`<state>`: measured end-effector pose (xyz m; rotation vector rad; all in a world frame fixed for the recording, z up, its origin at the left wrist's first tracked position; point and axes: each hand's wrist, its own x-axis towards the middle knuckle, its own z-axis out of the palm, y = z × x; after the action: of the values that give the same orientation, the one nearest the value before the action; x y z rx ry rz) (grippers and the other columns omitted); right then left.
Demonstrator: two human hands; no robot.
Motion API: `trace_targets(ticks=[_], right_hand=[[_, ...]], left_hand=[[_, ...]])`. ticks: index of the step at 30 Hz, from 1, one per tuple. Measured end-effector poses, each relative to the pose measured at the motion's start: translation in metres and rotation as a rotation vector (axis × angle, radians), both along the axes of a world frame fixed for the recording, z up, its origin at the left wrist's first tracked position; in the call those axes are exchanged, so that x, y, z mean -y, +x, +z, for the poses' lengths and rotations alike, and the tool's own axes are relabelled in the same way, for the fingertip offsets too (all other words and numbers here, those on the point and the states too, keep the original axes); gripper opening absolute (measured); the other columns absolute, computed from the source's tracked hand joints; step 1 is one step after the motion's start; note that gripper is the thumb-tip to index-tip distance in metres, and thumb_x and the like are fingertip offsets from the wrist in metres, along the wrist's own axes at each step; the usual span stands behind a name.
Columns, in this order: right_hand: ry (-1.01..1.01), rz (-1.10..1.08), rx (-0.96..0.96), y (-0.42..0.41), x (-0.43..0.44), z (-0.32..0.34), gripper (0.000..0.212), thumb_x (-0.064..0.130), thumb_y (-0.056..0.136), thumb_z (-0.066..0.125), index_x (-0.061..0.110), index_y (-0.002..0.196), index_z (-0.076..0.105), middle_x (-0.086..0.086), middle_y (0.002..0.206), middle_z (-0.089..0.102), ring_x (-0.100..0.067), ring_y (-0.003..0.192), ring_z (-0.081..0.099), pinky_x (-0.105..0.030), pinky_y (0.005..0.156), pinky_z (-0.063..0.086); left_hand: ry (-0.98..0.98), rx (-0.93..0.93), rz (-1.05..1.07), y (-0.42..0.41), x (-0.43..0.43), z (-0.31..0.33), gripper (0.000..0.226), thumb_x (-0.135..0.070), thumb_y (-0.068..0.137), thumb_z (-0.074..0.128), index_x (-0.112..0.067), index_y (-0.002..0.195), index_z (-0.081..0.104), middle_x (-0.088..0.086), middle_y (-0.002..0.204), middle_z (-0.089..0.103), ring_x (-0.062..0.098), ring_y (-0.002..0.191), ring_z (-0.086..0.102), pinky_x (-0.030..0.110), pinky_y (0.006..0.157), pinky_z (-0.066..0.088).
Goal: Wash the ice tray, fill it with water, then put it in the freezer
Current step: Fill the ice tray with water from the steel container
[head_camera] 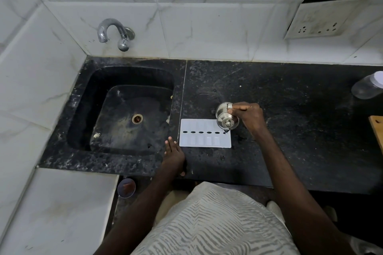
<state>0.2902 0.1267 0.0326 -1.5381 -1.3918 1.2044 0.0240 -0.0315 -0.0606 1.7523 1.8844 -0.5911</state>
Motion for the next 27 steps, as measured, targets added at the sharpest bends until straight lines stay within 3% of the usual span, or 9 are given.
trace_targets(ticks=[4,9,18,23,27], right_hand=[[-0.028,-0.026,-0.069,-0.01,0.004,0.007,0.019,0.002,0.075,0.087,0.013,0.089,0.082,-0.001,0.092,0.078,-0.014,0.083,0.075,-0.025,0.075,0.061],[-0.009,0.023,0.018,-0.018,0.006,0.001,0.022,0.005,0.074,0.089,0.011,0.093,0.082,0.006,0.091,0.077,0.001,0.079,0.072,-0.014,0.074,0.055],[0.018,0.082,0.029,-0.026,0.011,0.001,0.026,0.001,0.074,0.087,0.015,0.095,0.08,0.005,0.092,0.076,0.0,0.081,0.072,-0.021,0.081,0.059],[0.03,0.081,0.023,-0.027,0.01,0.0,0.026,0.001,0.074,0.087,0.016,0.093,0.081,0.001,0.095,0.078,-0.015,0.088,0.075,-0.03,0.084,0.061],[0.025,0.06,0.023,-0.027,0.009,-0.003,0.024,0.0,0.073,0.087,0.01,0.094,0.082,-0.003,0.096,0.078,-0.018,0.09,0.075,-0.033,0.085,0.061]], left_hand=[[0.011,-0.003,0.001,0.0,0.002,0.0,0.135,-0.035,0.072,0.089,0.019,0.152,-0.005,0.044,0.158,-0.017,0.057,0.15,-0.009,0.055,0.122,0.025],[0.029,-0.009,-0.004,0.001,0.001,0.002,0.122,-0.033,0.083,0.082,0.019,0.152,-0.004,0.044,0.158,-0.016,0.057,0.15,-0.007,0.055,0.122,0.027],[0.021,0.011,0.01,-0.001,0.0,-0.002,0.127,-0.034,0.078,0.085,0.018,0.153,-0.004,0.043,0.158,-0.017,0.057,0.15,-0.008,0.056,0.121,0.028],[0.024,0.006,0.004,-0.001,0.002,-0.002,0.129,-0.035,0.077,0.086,0.018,0.153,-0.004,0.043,0.159,-0.016,0.057,0.151,-0.007,0.055,0.12,0.029],[0.047,0.023,0.017,0.0,0.001,-0.001,0.114,-0.029,0.088,0.077,0.018,0.153,-0.004,0.037,0.152,-0.028,0.057,0.151,-0.006,0.056,0.121,0.029]])
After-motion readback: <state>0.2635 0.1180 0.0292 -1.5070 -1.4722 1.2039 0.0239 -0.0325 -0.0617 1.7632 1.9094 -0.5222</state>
